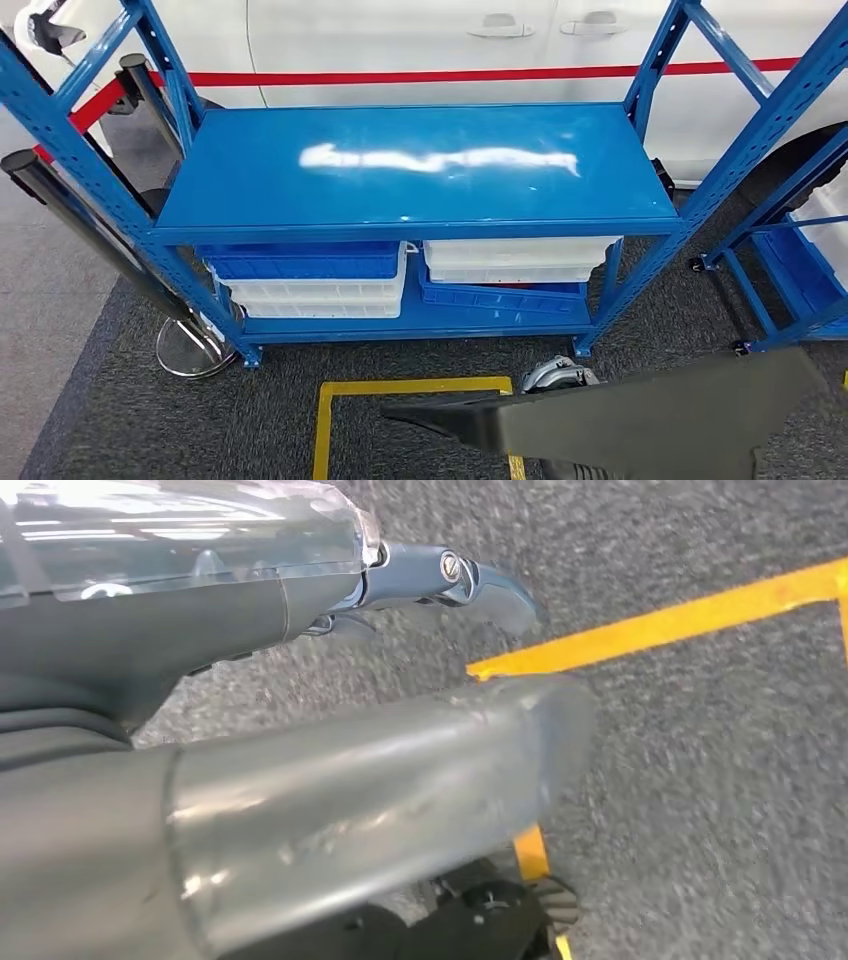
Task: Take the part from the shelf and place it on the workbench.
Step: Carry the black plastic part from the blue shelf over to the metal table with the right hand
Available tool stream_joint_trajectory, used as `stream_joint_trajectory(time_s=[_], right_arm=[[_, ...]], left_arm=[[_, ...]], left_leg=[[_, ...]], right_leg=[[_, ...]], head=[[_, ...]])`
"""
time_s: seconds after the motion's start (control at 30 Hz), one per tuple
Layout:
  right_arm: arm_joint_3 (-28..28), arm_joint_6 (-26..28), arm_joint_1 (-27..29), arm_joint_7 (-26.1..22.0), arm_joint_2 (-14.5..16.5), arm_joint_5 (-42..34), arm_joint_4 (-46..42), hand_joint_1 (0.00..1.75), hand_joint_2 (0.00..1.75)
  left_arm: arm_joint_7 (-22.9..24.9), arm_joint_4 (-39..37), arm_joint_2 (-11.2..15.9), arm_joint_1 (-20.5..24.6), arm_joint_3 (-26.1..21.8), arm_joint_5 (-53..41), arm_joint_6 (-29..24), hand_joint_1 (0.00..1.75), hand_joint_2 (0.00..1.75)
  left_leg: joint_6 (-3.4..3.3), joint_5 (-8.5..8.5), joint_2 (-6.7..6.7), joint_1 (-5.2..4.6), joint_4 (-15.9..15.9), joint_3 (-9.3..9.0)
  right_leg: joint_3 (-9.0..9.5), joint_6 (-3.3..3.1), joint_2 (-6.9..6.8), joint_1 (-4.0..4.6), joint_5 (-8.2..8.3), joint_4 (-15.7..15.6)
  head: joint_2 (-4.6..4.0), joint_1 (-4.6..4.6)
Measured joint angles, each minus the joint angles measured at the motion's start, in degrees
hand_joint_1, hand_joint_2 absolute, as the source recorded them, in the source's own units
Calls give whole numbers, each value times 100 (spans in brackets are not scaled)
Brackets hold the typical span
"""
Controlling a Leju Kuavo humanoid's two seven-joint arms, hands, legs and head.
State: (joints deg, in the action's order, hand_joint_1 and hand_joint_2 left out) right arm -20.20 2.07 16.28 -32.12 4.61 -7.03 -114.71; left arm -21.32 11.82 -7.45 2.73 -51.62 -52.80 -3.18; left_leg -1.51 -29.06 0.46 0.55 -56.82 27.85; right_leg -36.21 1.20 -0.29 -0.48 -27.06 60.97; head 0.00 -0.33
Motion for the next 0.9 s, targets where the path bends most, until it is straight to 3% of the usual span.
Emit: stream_joint_trajectory(time_s=[0.07,0.1,0.13,0.17,0.2,0.23,0.27,0.33,0.37,0.43,0.47,0.53,0.6,0.63,0.67,0.7,0.77,0.83,0.87,0.9], right_arm=[[66,-15,76,-25,0,-10,1,175,175],[97,-24,107,-36,0,-19,1,175,175],[130,-34,138,-45,1,-30,1,175,175],[158,-46,166,-51,1,-40,1,175,175],[183,-55,189,-56,2,-49,1,175,175],[202,-62,206,-59,4,-55,0,175,175],[216,-69,214,-62,8,-60,-2,175,175],[235,-83,225,-70,24,-62,-13,175,175],[243,-92,231,-76,33,-62,-19,175,175],[261,-129,253,-86,51,-62,-21,175,175],[271,-165,263,-92,62,-65,-20,175,175],[287,-259,287,-108,90,-83,-17,175,175],[304,-349,327,-136,112,-121,-16,175,175],[314,-383,358,-151,120,-144,-16,175,175],[326,-409,396,-164,126,-167,-15,175,175],[339,-427,439,-180,134,-185,-15,175,175],[374,-454,535,-223,160,-207,-16,175,175],[436,-503,638,-283,206,-224,-17,175,175],[481,-549,698,-313,237,-235,-19,175,175],[539,-618,767,-334,278,-243,-20,175,175]], left_arm=[[-2,0,-3,2,-7,-5,1,0,0],[-2,0,-3,0,-9,-9,1,0,0],[-3,0,-3,-2,-13,-12,1,0,0],[-4,0,-4,-3,-17,-13,1,0,0],[-4,0,-4,-3,-21,-14,1,0,0],[-5,0,-5,-3,-24,-15,2,0,0],[-5,0,-10,-2,-26,-15,3,0,0],[-7,0,-21,-2,-28,-16,5,0,0],[-7,0,-26,-2,-30,-16,5,0,0],[-7,0,-25,-8,-37,-20,5,0,0],[-10,0,-23,-12,-42,-23,5,0,0],[-26,0,-22,-23,-57,-29,7,0,0],[-69,0,-24,-26,-75,-25,8,0,0],[-91,0,-24,-25,-88,-21,5,0,0],[-107,0,-23,-24,-102,-15,-3,0,0],[-114,1,-23,-24,-117,-11,-14,0,0],[-112,2,-21,-25,-138,-10,-48,0,0],[-101,3,-19,-34,-160,-7,-80,0,0],[-91,4,-18,-36,-174,-3,-94,0,0],[-78,5,-18,-38,-192,-1,-106,0,0]], left_leg=[[-61,135,15,-7,-2,158],[-70,202,19,-15,-9,245],[-69,267,22,-24,-20,334],[-63,328,24,-31,-36,424],[-53,383,24,-36,-57,517],[-39,432,23,-40,-84,602],[-22,475,21,-46,-113,673],[28,554,18,-55,-152,751],[61,602,18,-52,-150,767],[135,685,14,-41,-132,791],[165,622,7,-38,-168,828],[213,180,-6,-27,-504,954],[260,-351,-10,-9,-1199,1107],[281,-424,-10,-1,-1533,1148],[293,-353,-12,4,-1745,1133],[296,-172,-20,9,-1771,1039],[261,112,-163,17,-1214,567],[203,9,-395,24,-362,-3],[180,-99,-455,23,-89,-164],[163,-164,-432,18,46,-230]], right_leg=[[-164,32,18,-17,-595,585],[-232,45,19,-21,-804,932],[-255,53,18,-25,-868,1198],[-203,54,18,-26,-789,1313],[-57,43,18,-26,-616,1232],[186,18,18,-22,-438,962],[496,-20,18,-12,-361,550],[1004,-84,18,22,-422,-227],[1110,-110,19,45,-479,-427],[1072,-163,13,49,-405,-504],[1017,-208,11,36,-340,-518],[870,-288,18,3,-207,-542],[704,-317,58,9,-89,-536],[620,-311,85,12,-28,-525],[537,-300,113,13,30,-510],[455,-284,151,12,81,-486],[311,-242,244,5,160,-421],[207,-185,349,13,220,-347],[169,-151,400,18,254,-323],[138,-113,457,26,290,-311]], head=[[-1,23],[-1,27],[-1,27],[0,26],[0,26],[0,26],[0,25],[0,20],[0,22],[-1,35],[-1,41],[-1,15],[0,-18],[0,-21],[0,-22],[0,-23],[0,-24],[0,-21],[0,-21],[0,-18]])
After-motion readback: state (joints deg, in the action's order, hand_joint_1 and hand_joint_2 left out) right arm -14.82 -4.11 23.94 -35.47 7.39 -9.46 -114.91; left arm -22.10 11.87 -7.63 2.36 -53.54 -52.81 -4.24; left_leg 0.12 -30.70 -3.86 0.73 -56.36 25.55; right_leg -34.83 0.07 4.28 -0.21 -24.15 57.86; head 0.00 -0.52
